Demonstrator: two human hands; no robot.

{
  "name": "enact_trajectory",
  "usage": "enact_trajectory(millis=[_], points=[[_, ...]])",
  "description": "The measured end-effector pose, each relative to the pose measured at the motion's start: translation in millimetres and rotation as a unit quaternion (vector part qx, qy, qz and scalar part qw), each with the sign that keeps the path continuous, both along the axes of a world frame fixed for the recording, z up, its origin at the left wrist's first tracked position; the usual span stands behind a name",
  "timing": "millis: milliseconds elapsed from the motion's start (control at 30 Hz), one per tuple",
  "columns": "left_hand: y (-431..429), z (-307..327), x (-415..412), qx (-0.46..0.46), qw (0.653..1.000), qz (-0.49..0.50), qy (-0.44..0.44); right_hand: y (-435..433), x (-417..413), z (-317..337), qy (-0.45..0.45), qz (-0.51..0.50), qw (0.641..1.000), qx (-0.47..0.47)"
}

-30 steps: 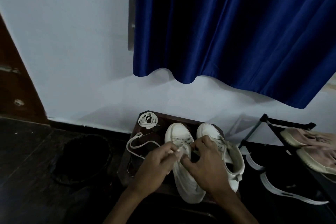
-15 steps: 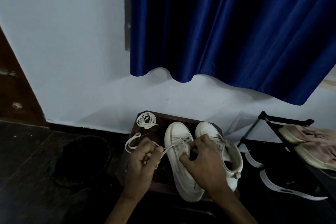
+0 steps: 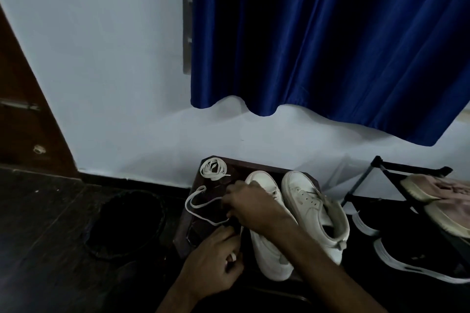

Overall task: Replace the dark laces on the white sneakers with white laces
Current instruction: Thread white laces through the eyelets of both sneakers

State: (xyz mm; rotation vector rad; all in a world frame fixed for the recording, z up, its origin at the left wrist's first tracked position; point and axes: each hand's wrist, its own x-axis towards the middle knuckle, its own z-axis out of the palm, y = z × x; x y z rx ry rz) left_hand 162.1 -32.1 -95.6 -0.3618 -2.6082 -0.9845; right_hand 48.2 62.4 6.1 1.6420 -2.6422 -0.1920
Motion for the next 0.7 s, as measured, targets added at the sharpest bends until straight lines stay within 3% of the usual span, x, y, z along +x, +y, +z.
enact_trajectory(millis=[100,233,367,500,600,700], points=[[-3,-3,0,0.01,1.0,0.001,-0.028,-14,4,-8,0.059,0.021,0.994,0.093],[-3,-6,0,-0.028,0.999,0.021,-0.006,-21,5,-15,0.073,0.028,0.991,0.106],[-8,0,-9,-0.029,0.999,0.031,0.005,-20,-14,14,0.007,-0.054,0.998,-0.021],[-26,9,-23,-0.08,0.995,0.063,-0.013,-13,-41,66,-0.04,-0.119,0.971,-0.204],[-28,18,-19,-0.137,0.988,0.069,-0.01,-1,-50,87,-0.072,-0.121,0.961,-0.239],[-25,28,-7,-0.141,0.984,0.1,0.052,13,-50,88,-0.058,-0.129,0.959,-0.246]])
